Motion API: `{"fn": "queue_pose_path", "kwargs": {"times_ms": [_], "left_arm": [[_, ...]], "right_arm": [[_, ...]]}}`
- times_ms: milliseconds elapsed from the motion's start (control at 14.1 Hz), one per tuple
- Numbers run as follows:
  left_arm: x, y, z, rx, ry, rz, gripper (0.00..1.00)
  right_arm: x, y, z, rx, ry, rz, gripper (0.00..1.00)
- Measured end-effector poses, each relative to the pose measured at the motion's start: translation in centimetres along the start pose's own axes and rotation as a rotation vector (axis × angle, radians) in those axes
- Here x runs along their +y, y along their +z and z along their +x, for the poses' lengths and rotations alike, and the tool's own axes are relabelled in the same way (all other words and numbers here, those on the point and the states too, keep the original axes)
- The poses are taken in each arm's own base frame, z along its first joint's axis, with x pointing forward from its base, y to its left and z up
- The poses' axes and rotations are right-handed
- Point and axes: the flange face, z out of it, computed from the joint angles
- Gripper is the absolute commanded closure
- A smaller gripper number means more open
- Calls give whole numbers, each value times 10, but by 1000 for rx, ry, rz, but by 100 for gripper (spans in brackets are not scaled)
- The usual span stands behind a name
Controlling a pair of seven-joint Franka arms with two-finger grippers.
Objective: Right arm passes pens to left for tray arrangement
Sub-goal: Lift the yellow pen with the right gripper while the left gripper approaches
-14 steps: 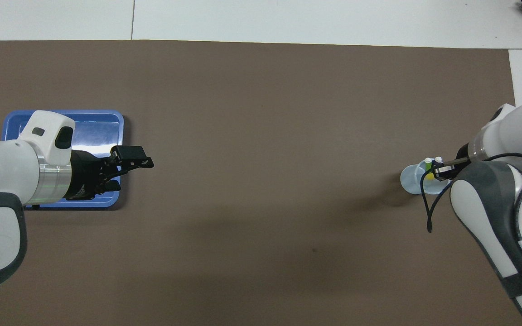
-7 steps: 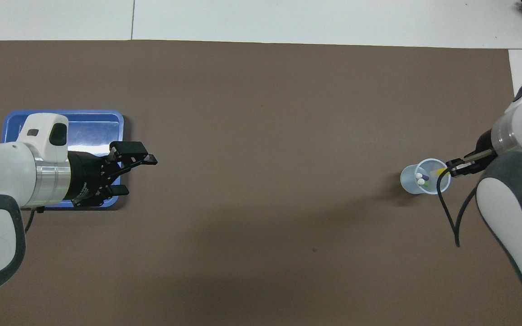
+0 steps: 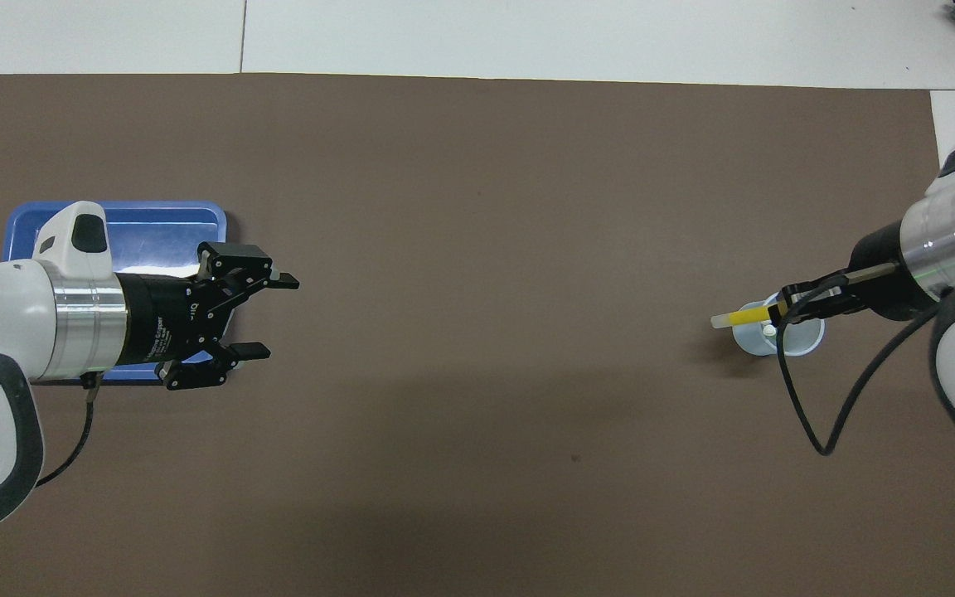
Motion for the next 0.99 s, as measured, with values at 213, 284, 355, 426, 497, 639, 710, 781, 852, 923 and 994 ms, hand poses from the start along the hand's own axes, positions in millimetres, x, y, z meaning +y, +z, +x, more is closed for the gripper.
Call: {"fn": "queue_pose_path", "kwargs": {"times_ms": [213,284,355,426,497,639,710,781,852,923,994], "left_arm": [[9,1,-9,-40,-124,-82,7],[14,5,-18,-40,-152,-101,7],[19,10,-29,-41,-180,-119,7],[24,16,-40,-41,-210,-139,6],[28,21,-52,-43,-244,-161,6],[34,31,-72,-42,-329,-204,6],[37,36,-80,-41,-376,-227,7],[39,40,-88,-42,-416,-248,7],[41,43,-95,-43,-453,-267,6],[42,47,-101,-44,-482,-284,6],[41,52,-106,-43,-507,-301,6]], "right_arm": [[-32,0,4,25,84,120,100],[-44,0,6,41,99,146,100],[-57,1,8,60,115,168,100],[-71,2,10,79,136,187,100],[-86,4,11,97,161,198,100],[-117,12,12,125,213,231,100],[-132,18,12,137,236,259,100],[-144,26,11,150,253,280,100],[-155,34,9,166,265,295,100],[-168,41,6,178,277,303,100],[-181,45,1,183,292,310,100]]}}
